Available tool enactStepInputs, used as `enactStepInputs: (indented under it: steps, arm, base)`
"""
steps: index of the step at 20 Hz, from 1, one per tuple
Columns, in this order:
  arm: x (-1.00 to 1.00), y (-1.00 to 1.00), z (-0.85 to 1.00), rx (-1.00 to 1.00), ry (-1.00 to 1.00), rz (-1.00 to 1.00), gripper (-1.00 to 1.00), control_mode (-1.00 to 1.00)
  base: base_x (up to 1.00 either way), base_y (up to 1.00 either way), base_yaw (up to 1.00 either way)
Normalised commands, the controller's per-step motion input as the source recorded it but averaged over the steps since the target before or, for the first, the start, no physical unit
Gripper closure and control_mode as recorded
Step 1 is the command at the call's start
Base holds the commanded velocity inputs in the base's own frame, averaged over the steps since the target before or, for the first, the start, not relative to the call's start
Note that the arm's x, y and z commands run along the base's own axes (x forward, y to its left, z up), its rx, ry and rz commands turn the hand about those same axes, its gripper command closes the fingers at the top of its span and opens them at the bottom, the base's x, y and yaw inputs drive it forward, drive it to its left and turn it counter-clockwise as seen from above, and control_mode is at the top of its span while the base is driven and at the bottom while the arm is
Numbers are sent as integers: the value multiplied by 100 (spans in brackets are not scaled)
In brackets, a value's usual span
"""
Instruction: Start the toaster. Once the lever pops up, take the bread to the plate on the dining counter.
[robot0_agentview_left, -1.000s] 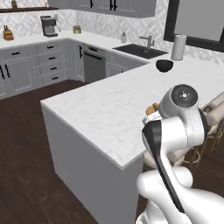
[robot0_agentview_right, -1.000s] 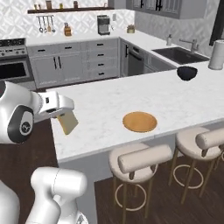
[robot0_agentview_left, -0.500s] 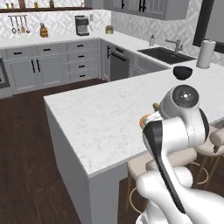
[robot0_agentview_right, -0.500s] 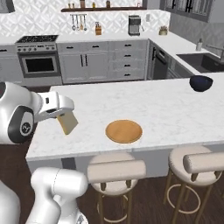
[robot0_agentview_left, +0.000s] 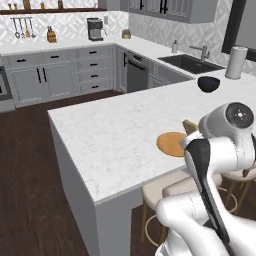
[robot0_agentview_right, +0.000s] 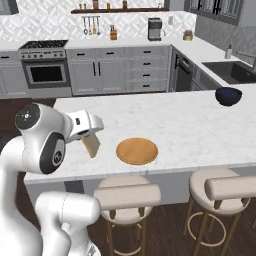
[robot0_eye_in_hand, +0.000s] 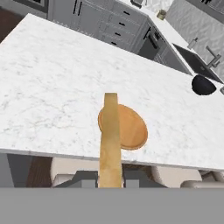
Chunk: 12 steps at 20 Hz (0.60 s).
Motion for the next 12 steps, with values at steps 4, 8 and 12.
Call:
enactStepInputs:
  steps: [4,8,12]
  arm:
    - [45,-1,-8,-9,0,-2,100,-100]
    - [67,-4,-14,-8,0,-8,100,-100]
    - [87,-17,-16,0,0,-7,100,-100]
  base:
    - [0,0,0]
    - [0,0,0]
    - [0,0,0]
